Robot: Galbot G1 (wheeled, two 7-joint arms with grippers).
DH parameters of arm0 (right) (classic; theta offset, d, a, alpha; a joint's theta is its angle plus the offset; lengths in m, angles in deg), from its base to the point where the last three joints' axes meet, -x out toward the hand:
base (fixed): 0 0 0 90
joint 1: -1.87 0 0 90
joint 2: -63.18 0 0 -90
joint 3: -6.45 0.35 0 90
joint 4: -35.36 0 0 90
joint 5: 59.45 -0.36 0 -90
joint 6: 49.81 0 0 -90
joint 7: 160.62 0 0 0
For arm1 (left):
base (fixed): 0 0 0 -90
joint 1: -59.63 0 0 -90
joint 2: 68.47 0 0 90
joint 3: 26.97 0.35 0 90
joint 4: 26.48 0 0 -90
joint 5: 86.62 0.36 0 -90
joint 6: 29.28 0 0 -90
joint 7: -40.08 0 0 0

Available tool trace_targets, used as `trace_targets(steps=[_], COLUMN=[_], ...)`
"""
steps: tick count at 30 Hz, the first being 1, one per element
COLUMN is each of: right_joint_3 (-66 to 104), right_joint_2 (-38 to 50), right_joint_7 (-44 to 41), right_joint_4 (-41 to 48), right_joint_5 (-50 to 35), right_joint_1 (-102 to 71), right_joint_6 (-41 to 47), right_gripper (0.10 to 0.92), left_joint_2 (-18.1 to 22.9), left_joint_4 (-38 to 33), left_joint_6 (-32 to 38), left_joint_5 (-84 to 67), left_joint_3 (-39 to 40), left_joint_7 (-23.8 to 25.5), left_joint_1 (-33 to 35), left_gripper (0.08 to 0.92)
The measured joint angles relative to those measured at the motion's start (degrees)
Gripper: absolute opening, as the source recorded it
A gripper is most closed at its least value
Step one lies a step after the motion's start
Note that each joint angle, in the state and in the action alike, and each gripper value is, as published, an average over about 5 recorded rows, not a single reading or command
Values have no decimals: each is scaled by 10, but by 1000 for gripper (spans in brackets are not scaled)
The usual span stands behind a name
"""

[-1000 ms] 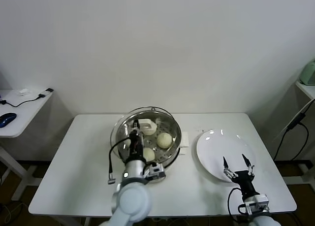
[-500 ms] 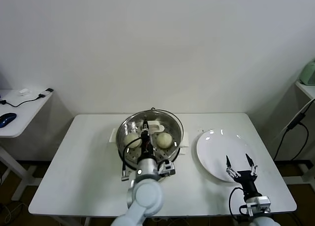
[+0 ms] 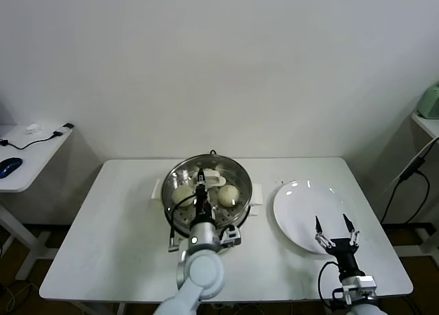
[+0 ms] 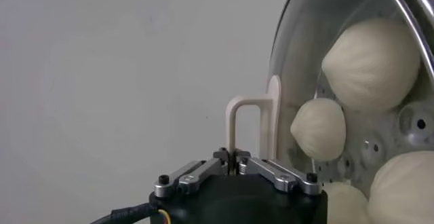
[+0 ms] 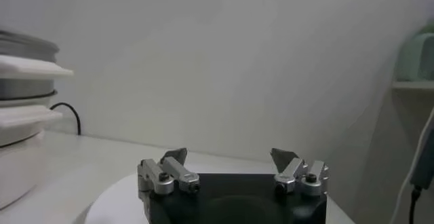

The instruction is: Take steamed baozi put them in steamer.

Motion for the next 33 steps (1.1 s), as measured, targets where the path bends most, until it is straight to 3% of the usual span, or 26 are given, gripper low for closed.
trace_targets(steps=[7, 27, 33], right_joint_3=[0, -4, -6], right_joint_2=[-1, 2, 3], right_joint_7=[-4, -20, -18], right_joint_4=[0, -17, -22], right_joint_5=[3, 4, -2], right_joint_1=[0, 0, -2], right_joint_6=[-4, 19, 24], right_gripper=[823, 823, 823], left_joint_2=[-8, -61, -90], left_joint_4=[-2, -94, -151], left_joint_6=[0, 0, 30], left_joint_5=[7, -85, -192], left_joint_3=[3, 14, -7], left_joint_7=[3, 25, -12], left_joint_1=[-1, 20, 48], left_gripper=[167, 736, 820])
